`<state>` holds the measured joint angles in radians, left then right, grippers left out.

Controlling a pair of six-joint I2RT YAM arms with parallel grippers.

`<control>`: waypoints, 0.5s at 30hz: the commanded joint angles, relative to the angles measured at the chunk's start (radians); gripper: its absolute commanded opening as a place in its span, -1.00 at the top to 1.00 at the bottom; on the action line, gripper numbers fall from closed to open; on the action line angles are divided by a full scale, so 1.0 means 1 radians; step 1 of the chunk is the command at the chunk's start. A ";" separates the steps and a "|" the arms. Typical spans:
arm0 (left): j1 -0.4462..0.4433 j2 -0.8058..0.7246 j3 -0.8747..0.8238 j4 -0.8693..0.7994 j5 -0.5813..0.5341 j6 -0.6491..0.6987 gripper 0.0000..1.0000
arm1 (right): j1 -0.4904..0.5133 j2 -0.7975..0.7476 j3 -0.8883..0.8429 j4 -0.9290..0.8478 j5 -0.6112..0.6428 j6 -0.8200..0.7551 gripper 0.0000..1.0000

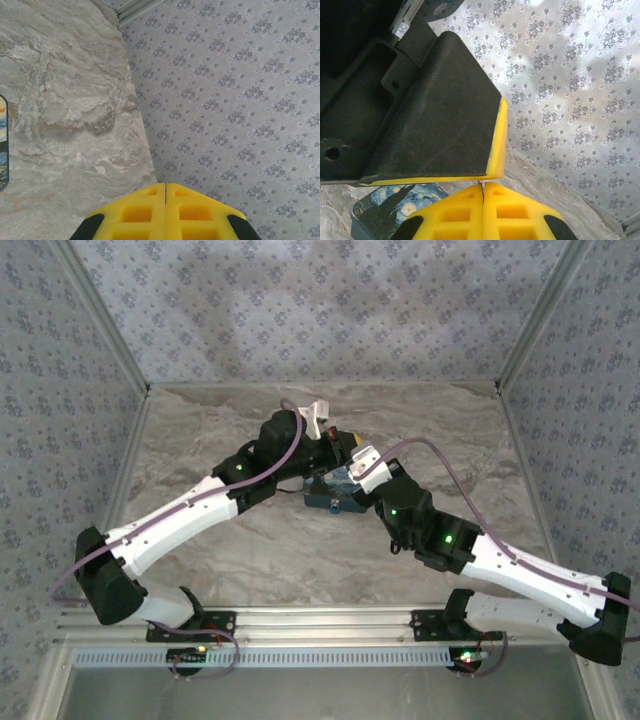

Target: Unlock the padlock with the key

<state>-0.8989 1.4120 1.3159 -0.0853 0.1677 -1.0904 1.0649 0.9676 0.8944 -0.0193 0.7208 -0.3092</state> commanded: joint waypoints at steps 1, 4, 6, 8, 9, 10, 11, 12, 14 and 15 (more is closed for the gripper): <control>0.004 -0.004 0.019 0.008 -0.015 0.011 1.00 | 0.011 -0.007 0.018 0.011 0.016 -0.007 1.00; 0.012 -0.007 0.015 0.014 -0.013 0.037 1.00 | 0.010 -0.018 0.028 -0.025 -0.003 0.025 0.64; 0.018 -0.014 0.012 0.014 -0.015 0.061 1.00 | -0.001 -0.035 0.033 -0.064 -0.030 0.066 0.48; 0.030 -0.022 0.006 0.012 -0.014 0.079 1.00 | -0.032 -0.058 0.041 -0.115 -0.075 0.121 0.35; 0.038 -0.025 -0.001 0.013 -0.014 0.094 1.00 | -0.050 -0.073 0.043 -0.137 -0.099 0.155 0.32; 0.046 -0.030 -0.006 0.011 -0.017 0.109 1.00 | -0.071 -0.089 0.044 -0.159 -0.132 0.187 0.28; 0.052 -0.035 -0.014 0.010 -0.015 0.114 1.00 | -0.091 -0.105 0.042 -0.175 -0.165 0.209 0.26; 0.062 -0.042 -0.025 0.023 -0.007 0.123 1.00 | -0.116 -0.123 0.041 -0.194 -0.198 0.242 0.24; 0.074 -0.057 -0.049 0.047 0.004 0.141 1.00 | -0.171 -0.152 0.044 -0.234 -0.286 0.309 0.19; 0.081 -0.065 -0.059 0.061 0.016 0.156 1.00 | -0.211 -0.164 0.046 -0.255 -0.356 0.345 0.17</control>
<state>-0.8345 1.3941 1.2823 -0.0711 0.1654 -0.9947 0.9211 0.8478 0.9024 -0.1871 0.5335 -0.1120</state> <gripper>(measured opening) 0.040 0.410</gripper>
